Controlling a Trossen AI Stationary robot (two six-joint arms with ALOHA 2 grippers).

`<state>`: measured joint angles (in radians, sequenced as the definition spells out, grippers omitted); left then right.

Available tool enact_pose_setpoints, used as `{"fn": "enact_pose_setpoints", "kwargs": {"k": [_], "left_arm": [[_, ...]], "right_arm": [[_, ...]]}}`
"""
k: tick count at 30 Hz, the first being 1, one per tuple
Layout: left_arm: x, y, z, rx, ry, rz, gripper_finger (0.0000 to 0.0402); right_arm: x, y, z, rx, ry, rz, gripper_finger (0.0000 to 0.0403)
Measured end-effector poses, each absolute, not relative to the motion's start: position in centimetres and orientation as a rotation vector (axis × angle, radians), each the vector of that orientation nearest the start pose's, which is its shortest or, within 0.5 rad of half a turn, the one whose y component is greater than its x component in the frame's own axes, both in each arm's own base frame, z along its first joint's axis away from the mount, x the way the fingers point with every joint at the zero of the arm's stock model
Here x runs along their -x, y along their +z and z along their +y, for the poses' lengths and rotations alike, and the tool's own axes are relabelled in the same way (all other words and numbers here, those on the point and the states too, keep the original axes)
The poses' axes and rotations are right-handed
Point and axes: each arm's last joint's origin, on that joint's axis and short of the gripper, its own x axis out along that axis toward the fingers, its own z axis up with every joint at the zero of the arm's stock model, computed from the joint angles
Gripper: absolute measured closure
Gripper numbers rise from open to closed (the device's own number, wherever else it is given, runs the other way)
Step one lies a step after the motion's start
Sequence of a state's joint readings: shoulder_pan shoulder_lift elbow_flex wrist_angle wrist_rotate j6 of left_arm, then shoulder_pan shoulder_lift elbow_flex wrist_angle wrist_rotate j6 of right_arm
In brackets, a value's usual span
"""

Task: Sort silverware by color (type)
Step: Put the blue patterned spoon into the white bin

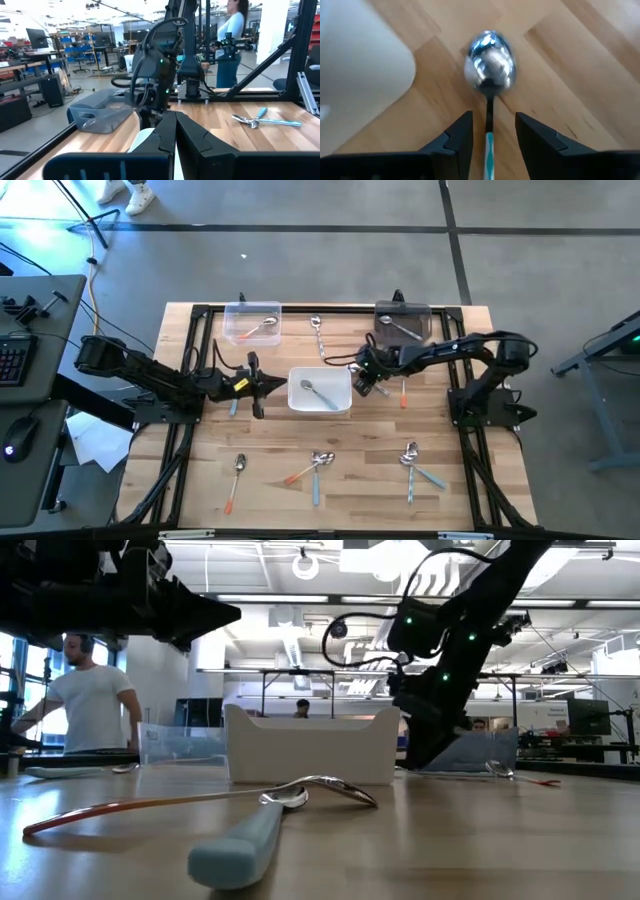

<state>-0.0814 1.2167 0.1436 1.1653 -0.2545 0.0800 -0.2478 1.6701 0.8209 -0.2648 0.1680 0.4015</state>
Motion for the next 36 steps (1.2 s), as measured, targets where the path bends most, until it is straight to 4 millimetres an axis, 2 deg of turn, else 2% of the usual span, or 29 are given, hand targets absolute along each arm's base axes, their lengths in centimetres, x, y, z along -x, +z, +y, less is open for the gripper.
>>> {"fn": "enact_pose_setpoints", "kwargs": {"k": [4, 8, 12, 18, 20, 24, 30, 36], "left_arm": [[-19.3, 17.4, -0.8, -0.065, 0.177, -0.092, 0.0401], [-19.3, 17.4, -0.8, -0.066, 0.177, -0.089, 0.0401], [-19.3, 17.4, -0.8, -0.064, 0.176, -0.089, 0.0401], [-19.3, 17.3, -0.8, -0.056, 0.176, -0.086, 0.0401], [-19.3, 17.3, -0.8, -0.056, 0.176, -0.086, 0.0401], [-19.3, 17.3, -0.8, -0.056, 0.176, -0.086, 0.0401], [-19.3, 17.3, -0.8, -0.048, 0.175, -0.085, 0.0401], [-19.3, 17.3, -0.8, -0.041, 0.175, -0.085, 0.0401]], "right_arm": [[-29.3, 13.0, -7.9, -0.384, -0.592, 1.032, 0.0251], [-29.8, 12.7, -8.3, -0.378, -0.602, 1.038, 0.0252], [-29.9, 12.6, -8.6, -0.39, -0.603, 1.037, 0.0287], [-29.9, 12.6, -8.8, -0.388, -0.595, 1.038, 0.0385], [-29.8, 12.6, -8.8, -0.374, -0.587, 1.042, 0.0395], [-29.3, 13.1, -8.6, -0.361, -0.575, 1.066, 0.039], [-27.6, 16.7, -8.8, -0.308, -0.581, 1.036, 0.0396], [-23.2, 21.5, -11.3, -0.201, -0.694, 1.015, 0.04]]}}
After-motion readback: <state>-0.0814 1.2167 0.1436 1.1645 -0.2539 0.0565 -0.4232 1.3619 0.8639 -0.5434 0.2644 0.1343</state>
